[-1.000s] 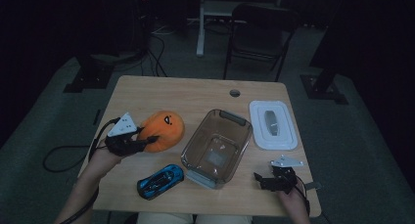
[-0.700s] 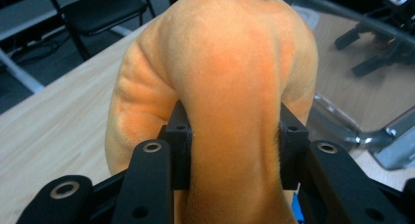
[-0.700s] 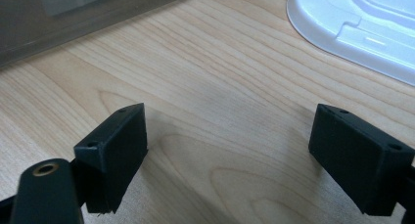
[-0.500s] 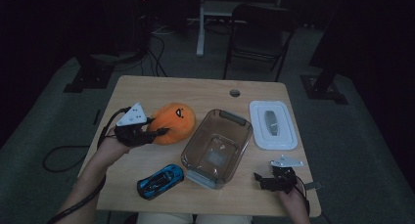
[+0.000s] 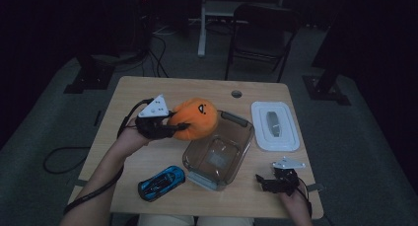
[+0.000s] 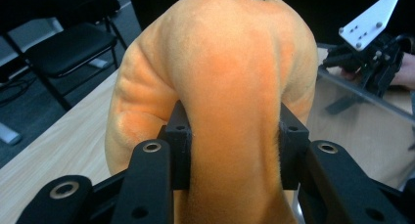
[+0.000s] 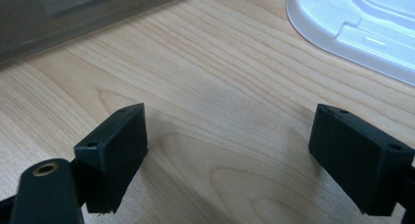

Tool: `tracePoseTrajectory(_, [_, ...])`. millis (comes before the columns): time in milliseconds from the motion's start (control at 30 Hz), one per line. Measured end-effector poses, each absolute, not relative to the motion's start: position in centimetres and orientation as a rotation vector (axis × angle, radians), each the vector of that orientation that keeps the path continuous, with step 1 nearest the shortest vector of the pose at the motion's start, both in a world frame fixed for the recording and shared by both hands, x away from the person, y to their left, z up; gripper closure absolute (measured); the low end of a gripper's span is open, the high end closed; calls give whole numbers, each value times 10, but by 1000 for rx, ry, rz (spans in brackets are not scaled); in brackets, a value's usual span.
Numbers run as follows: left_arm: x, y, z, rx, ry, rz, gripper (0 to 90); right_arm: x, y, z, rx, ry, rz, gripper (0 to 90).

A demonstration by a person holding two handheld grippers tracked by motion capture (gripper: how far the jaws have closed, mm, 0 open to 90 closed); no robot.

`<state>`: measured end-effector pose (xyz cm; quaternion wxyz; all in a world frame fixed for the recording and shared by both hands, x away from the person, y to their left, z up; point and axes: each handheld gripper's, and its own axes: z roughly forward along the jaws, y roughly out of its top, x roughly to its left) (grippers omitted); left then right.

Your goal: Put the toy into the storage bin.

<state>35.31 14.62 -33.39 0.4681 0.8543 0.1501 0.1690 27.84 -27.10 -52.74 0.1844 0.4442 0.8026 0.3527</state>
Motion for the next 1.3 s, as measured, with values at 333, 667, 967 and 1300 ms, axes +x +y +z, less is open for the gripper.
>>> tracePoseTrajectory(333, [369, 102, -334, 2125, 295, 374, 623, 278, -272, -527, 1260, 2262, 1007, 140])
tracePoseTrajectory(667, [383, 72, -347, 2163, 258, 307, 618, 278, -271, -527, 1250, 2264, 996, 140])
tracePoseTrajectory(967, [395, 56, -357, 2198, 269, 275, 618, 278, -272, -527, 1256, 2264, 1007, 140])
tracePoseTrajectory(1300, [398, 50, -366, 2218, 281, 244, 617, 278, -272, -527, 1259, 2264, 1010, 140])
